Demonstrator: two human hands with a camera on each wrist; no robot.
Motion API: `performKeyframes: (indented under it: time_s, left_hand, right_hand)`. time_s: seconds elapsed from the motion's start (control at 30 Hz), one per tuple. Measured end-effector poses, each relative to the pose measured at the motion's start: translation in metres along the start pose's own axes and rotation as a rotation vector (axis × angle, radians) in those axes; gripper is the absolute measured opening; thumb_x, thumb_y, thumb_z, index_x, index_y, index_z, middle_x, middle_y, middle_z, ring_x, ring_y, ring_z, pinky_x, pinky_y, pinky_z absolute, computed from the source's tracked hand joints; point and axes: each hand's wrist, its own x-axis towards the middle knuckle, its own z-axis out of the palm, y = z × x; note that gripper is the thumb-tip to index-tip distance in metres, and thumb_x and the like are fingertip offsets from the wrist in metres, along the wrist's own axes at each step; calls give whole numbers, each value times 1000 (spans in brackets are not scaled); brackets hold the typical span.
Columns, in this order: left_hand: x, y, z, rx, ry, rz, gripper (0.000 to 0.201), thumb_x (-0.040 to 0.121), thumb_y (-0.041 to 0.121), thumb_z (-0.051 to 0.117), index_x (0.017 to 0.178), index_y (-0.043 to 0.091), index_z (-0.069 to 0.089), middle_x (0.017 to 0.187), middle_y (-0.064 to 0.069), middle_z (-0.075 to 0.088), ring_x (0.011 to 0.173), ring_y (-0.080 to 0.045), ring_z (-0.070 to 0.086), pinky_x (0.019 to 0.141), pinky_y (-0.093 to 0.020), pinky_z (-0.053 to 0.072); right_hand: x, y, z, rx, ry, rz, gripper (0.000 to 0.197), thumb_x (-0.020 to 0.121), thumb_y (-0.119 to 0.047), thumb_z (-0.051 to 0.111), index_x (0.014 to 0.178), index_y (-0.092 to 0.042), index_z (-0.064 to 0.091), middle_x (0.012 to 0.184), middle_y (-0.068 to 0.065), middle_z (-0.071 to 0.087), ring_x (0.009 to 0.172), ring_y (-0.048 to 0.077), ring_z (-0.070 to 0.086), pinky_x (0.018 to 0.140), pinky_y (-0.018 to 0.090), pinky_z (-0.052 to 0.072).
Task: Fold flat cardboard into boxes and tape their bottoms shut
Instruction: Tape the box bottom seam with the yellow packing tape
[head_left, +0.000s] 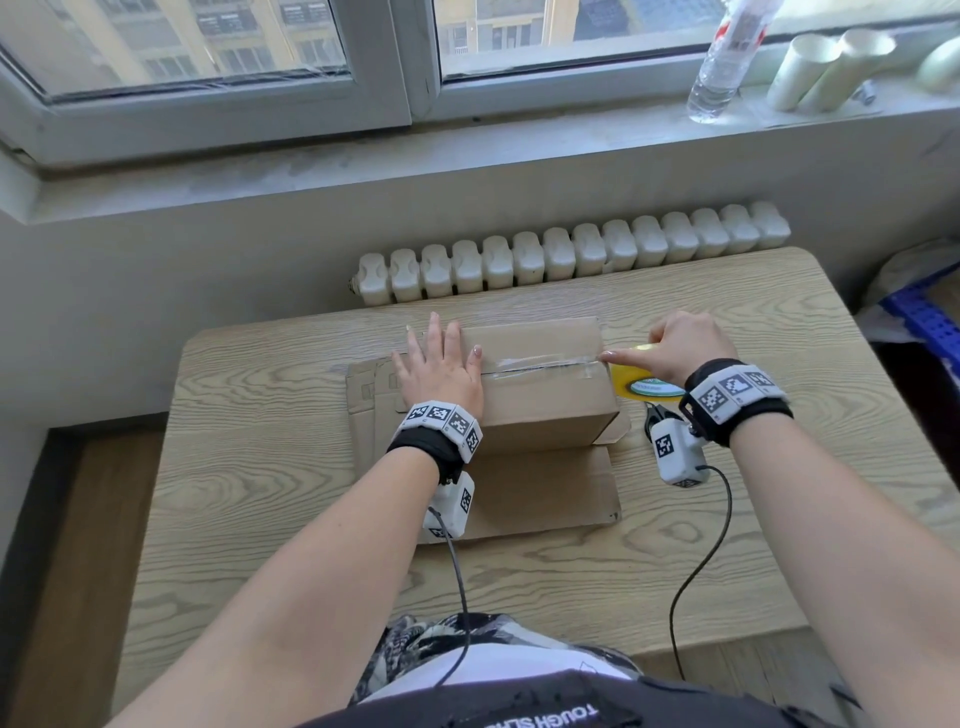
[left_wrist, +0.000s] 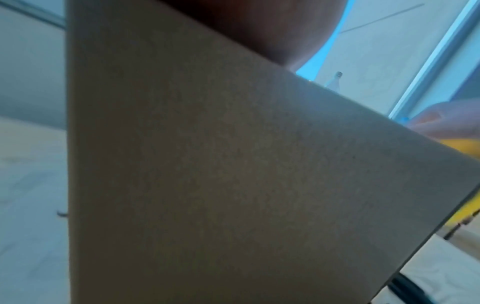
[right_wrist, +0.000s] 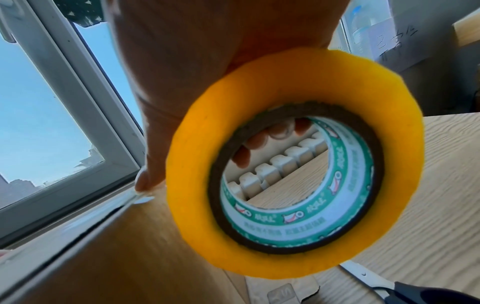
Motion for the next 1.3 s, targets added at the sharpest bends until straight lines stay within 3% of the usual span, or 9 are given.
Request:
performKeyframes:
  time_s: [0.13,0.27,0.37,0.57,0.7,0.77,0.9,1.07,1.3]
  left_hand:
    - [1,10,-4,304,-10,12,62,103,46,3,156,15,-7,164,-6,-12,149,-27,-21,118,-55,-13]
    - [4,32,-5,295,-1,19,61,104,33,12,154,0,2,164,-16,-2,151,-30,-10,122,-51,-3]
    - [-1,59,1,148,-23,61,64,104,38,15,155,0,0,163,-19,-2,151,-33,-3,123,-48,2]
    - [-1,100,7,132,-79,-63,74,100,58,9,156,10,0,160,-27,-7,146,-49,-9,113,-70,-3]
    - [0,115,10,143,-82,79,72,101,55,8,156,10,6,164,-15,-4,149,-42,-10,112,-71,-3]
    - [1,116,14,152,-72,173,70,101,53,6,157,11,6,165,-9,-2,150,-35,-9,114,-68,-3]
    - [1,113,14,134,-57,159,83,94,68,5,156,14,11,165,-10,1,150,-35,-8,112,-69,-5]
    - [-2,115,10,146,-51,146,110,76,89,8,155,13,14,164,-14,4,150,-38,-5,111,-71,-4]
    - [1,135,1,127,-103,61,119,69,86,26,153,2,19,163,-22,2,148,-43,-10,109,-73,-5]
  right_hand:
    - [3,2,-1,-30,-43,-50,76,59,-92,52,55,-16,48,54,3,53,70,21,56,67,36,52]
    - [2,-2,-1,-146,-80,-131,62,71,-86,50,65,-24,55,66,-2,60,71,18,57,61,31,45]
    - [3,-3,-3,-176,-85,-163,59,74,-84,50,74,-26,64,73,-4,63,78,18,60,66,31,49]
    - [9,5,8,-135,-117,-204,69,75,-85,45,102,-28,73,99,-2,72,88,17,64,73,33,54]
    - [10,9,14,-155,-102,-217,73,77,-84,43,111,-26,72,101,-1,72,91,17,63,79,35,53]
    - [10,12,17,-118,-100,-215,71,80,-82,41,109,-25,72,103,0,72,97,20,64,84,37,53]
    - [11,27,30,263,-125,-144,64,91,-68,38,67,-13,60,64,6,57,67,26,56,62,38,39]
    - [9,35,36,423,-32,-113,25,90,-45,60,84,-24,73,82,-4,68,84,18,60,72,33,45]
    - [1,29,51,323,192,-93,28,93,-44,57,93,-20,70,96,1,67,98,24,57,89,42,43]
